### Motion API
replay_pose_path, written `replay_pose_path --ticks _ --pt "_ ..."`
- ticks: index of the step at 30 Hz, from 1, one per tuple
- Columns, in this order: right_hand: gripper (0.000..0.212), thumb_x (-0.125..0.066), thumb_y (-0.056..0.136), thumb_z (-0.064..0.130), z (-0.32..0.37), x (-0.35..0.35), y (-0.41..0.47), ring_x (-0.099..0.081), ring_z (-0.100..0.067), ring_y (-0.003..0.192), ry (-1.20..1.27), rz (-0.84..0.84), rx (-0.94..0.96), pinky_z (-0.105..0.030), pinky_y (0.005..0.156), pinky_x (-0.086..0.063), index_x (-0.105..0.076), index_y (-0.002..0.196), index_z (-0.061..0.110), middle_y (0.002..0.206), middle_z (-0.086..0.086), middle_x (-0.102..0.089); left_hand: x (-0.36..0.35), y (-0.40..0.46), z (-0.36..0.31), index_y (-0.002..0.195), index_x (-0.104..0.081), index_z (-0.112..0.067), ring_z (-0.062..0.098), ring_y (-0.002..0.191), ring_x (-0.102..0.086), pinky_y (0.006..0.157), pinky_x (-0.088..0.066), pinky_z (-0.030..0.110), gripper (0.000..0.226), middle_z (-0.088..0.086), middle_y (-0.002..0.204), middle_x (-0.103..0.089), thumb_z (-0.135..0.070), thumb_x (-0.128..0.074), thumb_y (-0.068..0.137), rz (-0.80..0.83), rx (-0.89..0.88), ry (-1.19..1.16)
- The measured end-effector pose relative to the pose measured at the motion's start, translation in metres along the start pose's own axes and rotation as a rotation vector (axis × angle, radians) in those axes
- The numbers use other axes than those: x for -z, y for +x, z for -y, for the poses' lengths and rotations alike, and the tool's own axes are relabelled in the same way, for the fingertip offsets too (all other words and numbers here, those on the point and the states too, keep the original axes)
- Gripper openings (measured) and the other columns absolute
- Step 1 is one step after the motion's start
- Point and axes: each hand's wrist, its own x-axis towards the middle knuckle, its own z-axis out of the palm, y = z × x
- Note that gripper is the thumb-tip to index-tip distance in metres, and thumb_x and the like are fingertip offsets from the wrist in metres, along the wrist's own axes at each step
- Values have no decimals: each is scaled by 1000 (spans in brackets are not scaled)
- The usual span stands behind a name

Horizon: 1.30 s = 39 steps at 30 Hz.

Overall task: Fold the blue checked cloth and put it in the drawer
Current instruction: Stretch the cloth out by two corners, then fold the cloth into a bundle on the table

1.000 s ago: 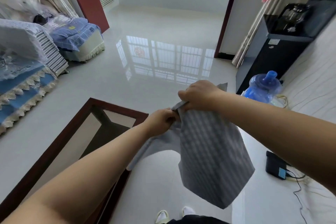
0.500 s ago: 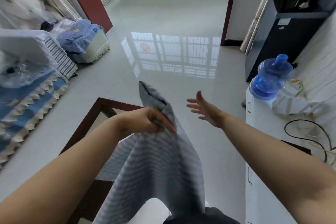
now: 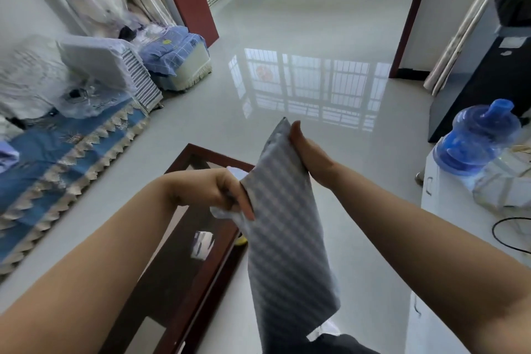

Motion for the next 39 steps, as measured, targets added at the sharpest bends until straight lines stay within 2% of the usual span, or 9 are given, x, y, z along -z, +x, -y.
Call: replay_pose_path --ticks 3,7,12,18,25,28,31,34,39 --pt "70 -55 55 87 -4 5 -9 -64 -6 74 -61 -65 70 -23 73 -52 -64 77 21 80 6 -67 8 -13 16 90 -79 -32 11 107 -65 96 -51 28 61 -7 106 -73 21 -50 84 -132 46 -70" --pt "30 -72 80 42 -9 4 -17 -61 -14 66 -162 -272 252 -32 65 -50 -60 76 16 71 3 -63 17 -24 32 95 -78 -31 11 114 -60 97 -49 25 57 -11 116 -68 17 -50 85 -306 148 -107" --pt "54 -63 74 61 6 -10 -22 -64 -25 69 -439 -421 374 -42 64 -54 -62 82 8 72 -8 -67 15 -18 33 92 -77 -36 6 102 -61 88 -45 18 58 -21 99 -69 14 -49 86 -428 187 -35" --pt "14 -70 83 31 27 38 -24 -72 -17 86 -148 154 -4 -33 79 -56 -72 90 19 90 1 -75 14 -20 18 104 -75 -18 -4 98 -65 78 -47 6 54 -21 101 -72 21 -43 85 -506 99 -134" --pt "17 -69 83 25 0 20 2 -66 -19 85 -201 -282 99 -35 78 -54 -69 92 10 87 0 -69 -4 -5 29 114 -68 -36 7 112 -61 99 -50 28 59 -9 124 -63 12 -45 89 -591 117 -41" --pt "24 -63 84 30 -3 16 13 -61 -16 76 -267 -342 85 -37 73 -54 -65 84 6 78 -2 -65 -22 -3 31 113 -61 -49 5 108 -60 96 -51 27 60 -15 126 -57 5 -45 93 -689 85 4" --pt "26 -61 84 36 -2 12 24 -61 -14 68 -337 -357 103 -33 62 -51 -61 70 14 71 0 -64 -39 -3 34 123 -48 -47 23 93 -65 82 -57 37 60 -18 112 -58 4 -47 92 -791 41 64" --pt "27 -59 83 42 3 10 38 -68 -20 79 -397 -310 96 -39 70 -56 -67 81 16 83 -1 -71 -46 -4 34 136 -26 -37 23 57 -49 58 -48 33 69 6 74 -51 8 -48 89 -868 23 28" --pt "56 -61 83 51 15 -11 35 -45 -17 120 -545 -434 70 -40 95 -46 -43 127 21 134 -1 -41 -54 -3 24 133 -36 -40 21 70 -61 66 -54 33 61 0 85 -62 0 -50 89 -935 103 -90"
